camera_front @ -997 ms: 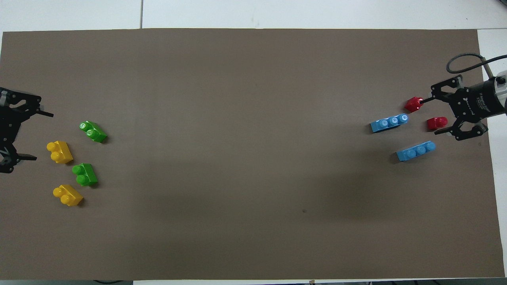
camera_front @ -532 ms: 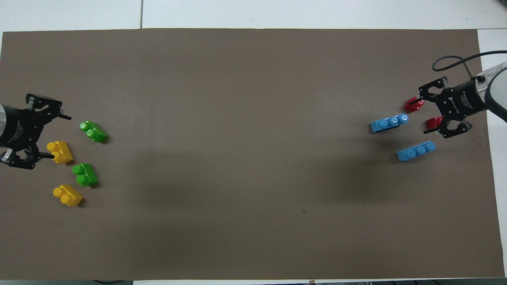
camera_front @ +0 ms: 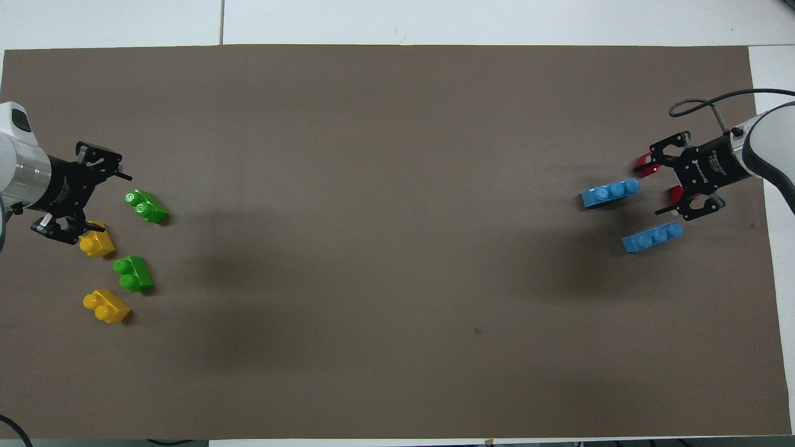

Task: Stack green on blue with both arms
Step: 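Grasp the green brick with the left gripper while the right gripper grasps the blue brick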

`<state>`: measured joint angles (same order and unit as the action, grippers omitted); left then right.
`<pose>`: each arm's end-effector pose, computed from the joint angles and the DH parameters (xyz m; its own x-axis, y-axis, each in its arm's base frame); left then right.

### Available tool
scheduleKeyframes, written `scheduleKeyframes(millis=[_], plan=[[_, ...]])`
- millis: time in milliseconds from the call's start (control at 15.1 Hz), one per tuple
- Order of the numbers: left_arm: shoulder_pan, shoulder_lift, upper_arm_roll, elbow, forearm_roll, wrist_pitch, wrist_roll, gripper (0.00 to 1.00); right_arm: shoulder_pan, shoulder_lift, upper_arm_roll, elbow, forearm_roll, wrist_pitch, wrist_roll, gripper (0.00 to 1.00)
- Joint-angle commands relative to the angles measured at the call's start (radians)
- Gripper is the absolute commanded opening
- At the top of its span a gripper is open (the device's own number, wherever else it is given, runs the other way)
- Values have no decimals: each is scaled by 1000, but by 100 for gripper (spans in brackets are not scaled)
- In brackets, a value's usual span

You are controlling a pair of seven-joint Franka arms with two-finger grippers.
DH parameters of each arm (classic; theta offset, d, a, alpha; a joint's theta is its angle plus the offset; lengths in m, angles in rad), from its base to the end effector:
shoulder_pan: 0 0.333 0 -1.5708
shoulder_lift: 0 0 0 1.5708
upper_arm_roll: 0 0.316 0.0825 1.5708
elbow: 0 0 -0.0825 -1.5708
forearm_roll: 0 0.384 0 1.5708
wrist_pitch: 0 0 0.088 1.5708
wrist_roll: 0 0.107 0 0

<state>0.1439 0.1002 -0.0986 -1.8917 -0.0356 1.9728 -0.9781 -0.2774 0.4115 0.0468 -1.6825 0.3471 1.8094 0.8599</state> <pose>0.5832 0.0256 0.4492 0.5075 0.8604 -0.0457 0.8615 -0.5077 0.0079 0.6219 -0.1198 0.3469 0.3036 -0.8510 -0.4285 -0.9386 -0.3445 0.0191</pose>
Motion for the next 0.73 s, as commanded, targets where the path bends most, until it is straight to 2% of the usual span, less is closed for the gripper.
scheduleKeyframes(millis=[0, 199, 664], plan=[[19, 58, -1, 13, 28, 63, 58, 100, -11, 4, 12, -31, 29, 40, -10, 94], [49, 93, 0, 11, 28, 110, 134, 100, -9, 7, 12, -37, 38, 54, -30, 94], [56, 177, 0, 11, 54, 207, 147, 100, 1, 35, 13, -32, 36, 117, -41, 94]])
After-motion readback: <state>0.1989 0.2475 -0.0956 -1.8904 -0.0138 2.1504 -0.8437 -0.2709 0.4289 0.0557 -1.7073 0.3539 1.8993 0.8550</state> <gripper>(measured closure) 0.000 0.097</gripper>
